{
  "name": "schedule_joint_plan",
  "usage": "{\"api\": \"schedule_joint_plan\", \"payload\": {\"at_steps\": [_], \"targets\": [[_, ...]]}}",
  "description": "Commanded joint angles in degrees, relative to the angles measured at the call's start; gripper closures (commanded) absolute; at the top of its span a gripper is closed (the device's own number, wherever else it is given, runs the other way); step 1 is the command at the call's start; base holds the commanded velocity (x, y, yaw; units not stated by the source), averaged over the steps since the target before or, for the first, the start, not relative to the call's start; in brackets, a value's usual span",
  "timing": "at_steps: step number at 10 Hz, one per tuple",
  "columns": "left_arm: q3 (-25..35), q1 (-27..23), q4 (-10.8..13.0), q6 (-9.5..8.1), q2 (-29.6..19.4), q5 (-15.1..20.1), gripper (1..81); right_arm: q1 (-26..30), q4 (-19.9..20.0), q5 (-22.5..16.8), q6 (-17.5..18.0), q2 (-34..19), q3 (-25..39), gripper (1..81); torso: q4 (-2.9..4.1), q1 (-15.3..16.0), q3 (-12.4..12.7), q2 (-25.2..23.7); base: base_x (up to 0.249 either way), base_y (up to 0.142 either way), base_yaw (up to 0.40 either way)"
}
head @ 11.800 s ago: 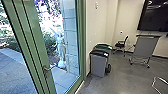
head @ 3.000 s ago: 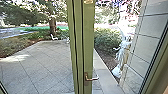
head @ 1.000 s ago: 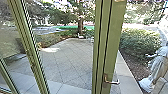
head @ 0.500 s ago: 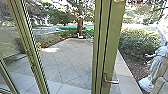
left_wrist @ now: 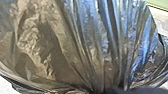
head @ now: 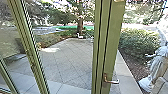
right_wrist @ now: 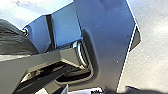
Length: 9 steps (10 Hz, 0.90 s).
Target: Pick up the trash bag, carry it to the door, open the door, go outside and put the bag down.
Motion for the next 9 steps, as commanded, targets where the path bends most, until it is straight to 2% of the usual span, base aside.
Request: {"api": "schedule_joint_plan", "payload": {"at_steps": [1,3,6,7,8,9], "targets": [[2.5,-2.3,-0.4,-0.13,-1.7,4.8,81.1,1.6,-0.4,-3.8,-0.2,-7.5,12.9,1.0,0.00,0.1,0.0,0.0,0.000,0.000,0.000],[8.1,-2.2,-0.4,-0.22,-5.0,4.7,81.1,1.1,-0.3,-2.2,-0.1,-12.2,20.2,1.0,0.00,0.1,0.0,0.0,0.000,0.000,0.000],[15.9,-2.2,-0.8,-0.30,-10.2,4.2,81.1,1.0,0.1,-1.8,0.0,-19.2,29.9,1.0,0.00,0.1,0.0,0.0,0.000,0.000,0.000],[17.3,-2.2,-0.9,-0.30,-11.2,4.1,81.1,0.8,0.1,-1.7,0.0,-21.3,32.7,1.0,0.00,0.1,0.0,0.0,0.000,0.000,0.000],[17.4,-2.2,-0.7,-0.30,-10.9,4.1,81.1,0.2,-0.3,-1.3,0.0,-25.0,39.2,1.0,0.00,0.1,0.0,0.0,0.000,0.000,0.000],[17.3,-2.5,-0.5,-0.30,-10.4,4.1,81.1,-0.6,-0.5,1.5,0.0,-27.6,43.5,1.0,0.00,0.1,0.0,0.0,0.000,0.000,0.000]]}}
